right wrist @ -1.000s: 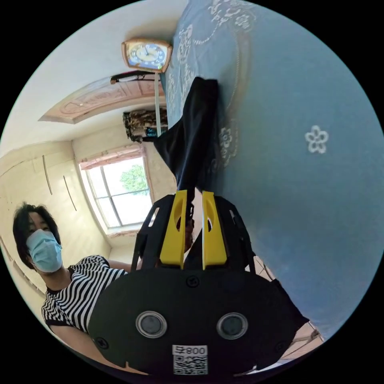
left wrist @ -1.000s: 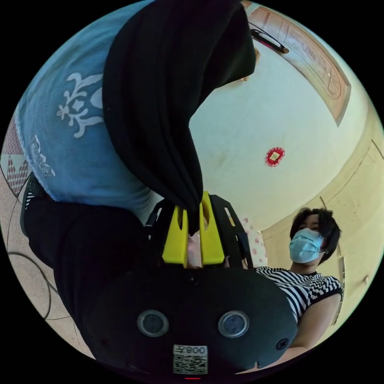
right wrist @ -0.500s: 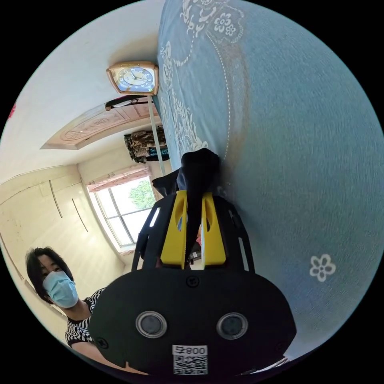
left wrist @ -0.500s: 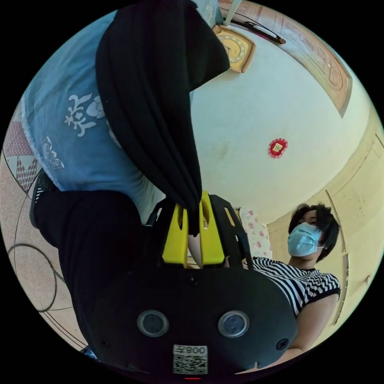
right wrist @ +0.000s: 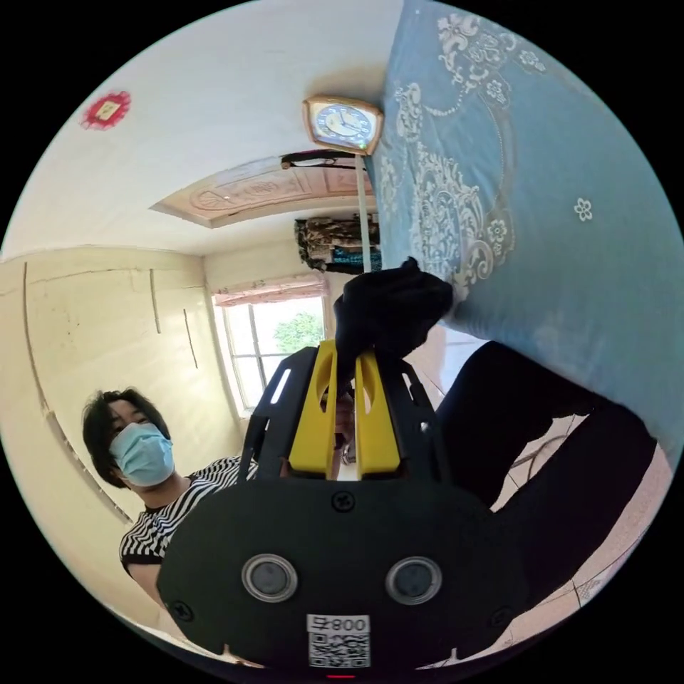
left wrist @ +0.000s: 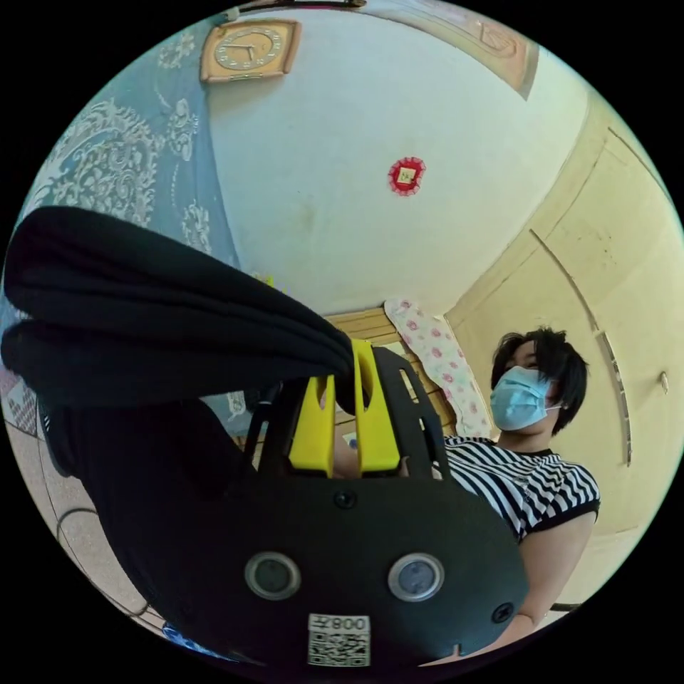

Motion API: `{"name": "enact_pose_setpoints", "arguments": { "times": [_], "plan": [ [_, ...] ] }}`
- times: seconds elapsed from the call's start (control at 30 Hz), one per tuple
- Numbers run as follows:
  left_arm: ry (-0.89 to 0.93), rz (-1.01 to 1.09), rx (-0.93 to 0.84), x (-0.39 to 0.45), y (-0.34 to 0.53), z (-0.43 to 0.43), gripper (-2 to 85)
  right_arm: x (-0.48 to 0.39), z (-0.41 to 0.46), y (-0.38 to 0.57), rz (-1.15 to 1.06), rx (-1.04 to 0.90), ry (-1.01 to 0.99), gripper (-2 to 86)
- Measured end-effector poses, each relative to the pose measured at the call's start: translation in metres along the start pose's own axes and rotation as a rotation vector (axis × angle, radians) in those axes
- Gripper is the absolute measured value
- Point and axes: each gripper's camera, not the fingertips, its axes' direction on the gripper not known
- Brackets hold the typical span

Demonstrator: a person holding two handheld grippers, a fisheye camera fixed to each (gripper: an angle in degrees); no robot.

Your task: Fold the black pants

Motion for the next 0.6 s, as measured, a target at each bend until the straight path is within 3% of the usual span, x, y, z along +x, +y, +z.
{"name": "enact_pose_setpoints", "arguments": {
  "times": [0.3,0.6],
  "plan": [
    [0.167,0.186,-0.178,0.070,0.008,0.133,5.6,-0.141,-0.092,0.164,-0.322,0.161,-0.018,1.6],
    [0.281,0.142,-0.417,0.076,0.038,0.304,5.6,-0.218,-0.208,0.343,-0.445,0.423,0.022,1.7]
  ]
}}
